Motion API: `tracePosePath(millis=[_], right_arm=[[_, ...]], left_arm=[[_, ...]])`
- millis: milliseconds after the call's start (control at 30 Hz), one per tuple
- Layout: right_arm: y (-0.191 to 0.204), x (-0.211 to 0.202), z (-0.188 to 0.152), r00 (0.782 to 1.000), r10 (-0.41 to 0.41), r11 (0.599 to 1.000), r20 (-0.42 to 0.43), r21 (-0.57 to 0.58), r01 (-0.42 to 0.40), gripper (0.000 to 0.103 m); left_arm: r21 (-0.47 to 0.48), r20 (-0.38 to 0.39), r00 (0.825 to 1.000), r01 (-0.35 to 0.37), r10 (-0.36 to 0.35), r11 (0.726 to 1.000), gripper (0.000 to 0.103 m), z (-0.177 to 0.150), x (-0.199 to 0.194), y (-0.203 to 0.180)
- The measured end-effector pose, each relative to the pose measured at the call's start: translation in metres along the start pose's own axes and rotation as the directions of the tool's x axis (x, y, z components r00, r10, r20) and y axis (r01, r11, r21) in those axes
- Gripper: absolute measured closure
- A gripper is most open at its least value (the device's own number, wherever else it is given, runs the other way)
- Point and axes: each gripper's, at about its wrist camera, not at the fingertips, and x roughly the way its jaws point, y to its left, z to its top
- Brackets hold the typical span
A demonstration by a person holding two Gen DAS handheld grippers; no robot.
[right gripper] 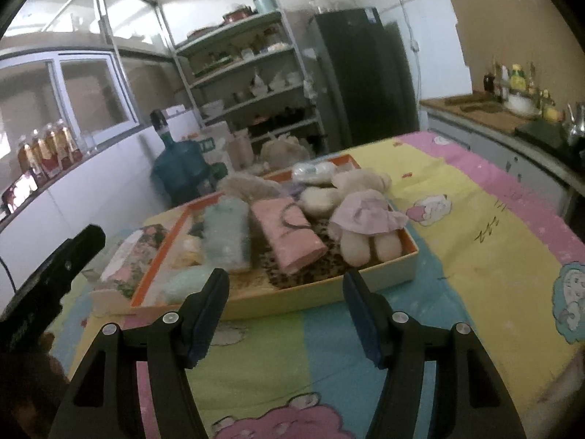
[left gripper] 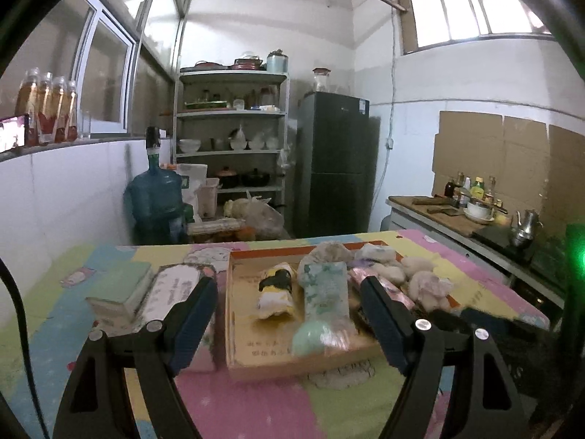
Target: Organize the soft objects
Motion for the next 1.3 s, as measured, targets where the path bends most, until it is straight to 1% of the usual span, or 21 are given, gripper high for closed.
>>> tracePosePath(millis=[67, 167, 267, 300, 367, 400, 433, 467, 533, 567, 600, 633, 700, 833, 900, 1000, 1100, 1300], right_arm=[[0.012, -0.012, -0.001, 0.999, -0.021, 1.000, 0.043, -0.022, 0.022, 0.037], [0.031, -0.034, -0.006, 0.988, -0.075, 0.995, 0.135, -0.061, 0.084, 0.036], [0.056, -0.056, -0.014, 0.966, -0.137, 0.979, 0.220, -0.116, 0.165, 0.036], [0.067, -0.064, -0.018, 0.956, -0.156, 0.970, 0.250, -0.142, 0.195, 0.035], [0.082, -0.074, -0.025, 0.941, -0.181, 0.956, 0.287, -0.175, 0.237, 0.028], [0.089, -0.081, -0.028, 0.932, -0.194, 0.949, 0.307, -0.183, 0.258, 0.027], [0.096, -0.088, -0.032, 0.922, -0.209, 0.943, 0.328, -0.184, 0.279, 0.027], [0.100, -0.092, -0.034, 0.917, -0.220, 0.940, 0.334, -0.178, 0.291, 0.027], [0.108, -0.105, -0.044, 0.888, -0.268, 0.928, 0.373, -0.148, 0.342, 0.027], [0.110, -0.110, -0.047, 0.886, -0.265, 0.929, 0.380, -0.147, 0.341, 0.027], [0.113, -0.116, -0.050, 0.894, -0.238, 0.938, 0.379, -0.148, 0.312, 0.027], [0.114, -0.120, -0.052, 0.908, -0.203, 0.951, 0.366, -0.147, 0.273, 0.027], [0.116, -0.127, -0.055, 0.928, -0.161, 0.966, 0.337, -0.136, 0.218, 0.027], [0.125, -0.132, -0.062, 0.955, -0.123, 0.973, 0.269, -0.158, 0.170, 0.027], [0.129, -0.134, -0.065, 0.964, -0.106, 0.975, 0.243, -0.167, 0.149, 0.027], [0.136, -0.139, -0.070, 0.970, -0.087, 0.973, 0.229, -0.190, 0.132, 0.027], [0.141, -0.145, -0.073, 0.972, -0.070, 0.971, 0.226, -0.206, 0.118, 0.027], [0.140, -0.148, -0.072, 0.969, -0.083, 0.971, 0.234, -0.200, 0.131, 0.027]], left_arm=[[0.003, -0.008, 1.000, -0.009, 0.009, 1.000, 0.023, -0.004, -0.013, 0.003], [0.009, -0.013, 1.000, -0.021, 0.021, 1.000, 0.023, -0.012, -0.033, 0.009], [0.001, -0.007, 0.998, -0.063, 0.063, 0.998, 0.023, -0.017, -0.051, 0.016], [-0.001, -0.001, 0.996, -0.093, 0.093, 0.996, 0.023, -0.020, -0.058, 0.020], [-0.004, 0.008, 0.991, -0.135, 0.135, 0.991, 0.023, -0.023, -0.070, 0.024], [-0.009, 0.011, 0.990, -0.143, 0.143, 0.990, 0.023, -0.025, -0.077, 0.027], [-0.015, 0.013, 0.989, -0.146, 0.147, 0.989, 0.023, -0.025, -0.084, 0.028], [-0.024, 0.018, 0.988, -0.153, 0.153, 0.988, 0.023, -0.027, -0.091, 0.030], [-0.039, 0.033, 0.985, -0.169, 0.170, 0.985, 0.024, -0.029, -0.106, 0.033], [-0.044, 0.042, 0.982, -0.182, 0.184, 0.982, 0.024, -0.030, -0.114, 0.034], [-0.047, 0.050, 0.979, -0.197, 0.199, 0.979, 0.024, -0.031, -0.122, 0.035], [-0.049, 0.055, 0.975, -0.211, 0.213, 0.976, 0.024, -0.032, -0.128, 0.034], [-0.053, 0.064, 0.973, -0.219, 0.222, 0.974, 0.024, -0.032, -0.139, 0.034], [-0.065, 0.092, 0.964, -0.243, 0.248, 0.968, 0.024, -0.031, -0.163, 0.035], [-0.069, 0.101, 0.960, -0.255, 0.261, 0.964, 0.024, -0.030, -0.171, 0.036], [-0.070, 0.103, 0.958, -0.263, 0.269, 0.962, 0.024, -0.030, -0.180, 0.035], [-0.074, 0.088, 0.961, -0.256, 0.262, 0.964, 0.024, -0.032, -0.183, 0.035], [-0.082, 0.083, 0.961, -0.258, 0.265, 0.963, 0.024, -0.033, -0.187, 0.034]])
